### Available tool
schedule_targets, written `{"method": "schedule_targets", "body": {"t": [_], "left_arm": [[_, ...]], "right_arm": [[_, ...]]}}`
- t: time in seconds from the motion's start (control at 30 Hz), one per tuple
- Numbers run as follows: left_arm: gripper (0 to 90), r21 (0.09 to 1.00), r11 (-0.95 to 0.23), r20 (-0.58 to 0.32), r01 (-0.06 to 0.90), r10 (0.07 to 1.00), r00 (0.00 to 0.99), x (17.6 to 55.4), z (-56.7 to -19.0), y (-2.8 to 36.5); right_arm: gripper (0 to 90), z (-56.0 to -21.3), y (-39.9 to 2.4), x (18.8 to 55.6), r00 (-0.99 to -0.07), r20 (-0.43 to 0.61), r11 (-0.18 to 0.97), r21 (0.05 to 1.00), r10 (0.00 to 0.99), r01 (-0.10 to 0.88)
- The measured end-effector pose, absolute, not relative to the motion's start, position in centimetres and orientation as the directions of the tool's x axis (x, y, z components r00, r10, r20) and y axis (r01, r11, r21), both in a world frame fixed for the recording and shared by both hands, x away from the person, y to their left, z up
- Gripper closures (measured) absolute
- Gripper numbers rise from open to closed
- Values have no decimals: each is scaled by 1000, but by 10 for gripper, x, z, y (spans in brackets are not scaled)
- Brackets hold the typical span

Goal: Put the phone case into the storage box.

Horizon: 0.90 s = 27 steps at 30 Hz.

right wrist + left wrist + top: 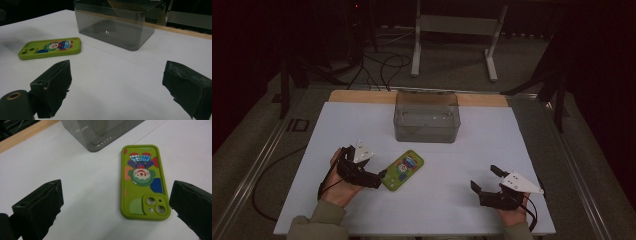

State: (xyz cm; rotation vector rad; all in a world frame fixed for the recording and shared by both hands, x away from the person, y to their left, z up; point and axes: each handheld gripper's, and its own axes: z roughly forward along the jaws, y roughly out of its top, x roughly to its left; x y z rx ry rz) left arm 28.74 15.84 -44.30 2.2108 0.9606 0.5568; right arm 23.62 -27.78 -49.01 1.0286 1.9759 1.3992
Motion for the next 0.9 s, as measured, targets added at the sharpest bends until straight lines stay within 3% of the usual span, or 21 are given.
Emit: {"method": "schedule_targets", "body": {"t": [0.9], "left_arm": [[0, 639, -572, 115, 514, 732, 672, 300, -456, 138]], "right_arm": [[85, -490, -278, 236, -584, 23, 186, 937, 812, 295]]}}
